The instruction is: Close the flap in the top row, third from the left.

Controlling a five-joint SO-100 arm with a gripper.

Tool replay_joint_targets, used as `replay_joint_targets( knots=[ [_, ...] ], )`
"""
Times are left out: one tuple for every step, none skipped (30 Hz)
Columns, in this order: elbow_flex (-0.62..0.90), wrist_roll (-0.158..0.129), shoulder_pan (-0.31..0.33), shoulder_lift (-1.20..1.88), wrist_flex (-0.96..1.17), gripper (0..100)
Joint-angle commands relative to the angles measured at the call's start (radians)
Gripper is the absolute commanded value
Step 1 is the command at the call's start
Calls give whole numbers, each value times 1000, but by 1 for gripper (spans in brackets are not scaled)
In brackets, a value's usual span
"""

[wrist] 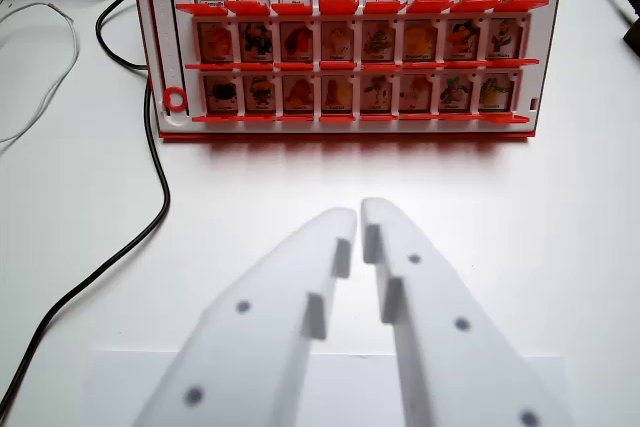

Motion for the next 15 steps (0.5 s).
replay_joint_targets(
  knots=[
    [-55,-5,-8,3,-28,0],
    [-55,-5,-8,3,-28,0],
    [-55,-6,-8,3,-28,0],
    [-55,-6,-8,3,-28,0],
    [-55,-6,-8,3,-29,0],
    [-55,-6,-9,3,-31,0],
    [-55,-6,-9,3,-35,0],
    [-54,-6,-9,3,-37,0],
    [-54,-8,-9,2,-38,0],
    [-52,-8,-9,2,-40,0],
    [-52,-8,-9,0,-40,0],
    [-52,-8,-9,0,-40,0],
    [-51,-8,-9,0,-40,0],
    [-51,-8,-9,0,-41,0],
    [-51,-8,-8,0,-41,0]
  ],
)
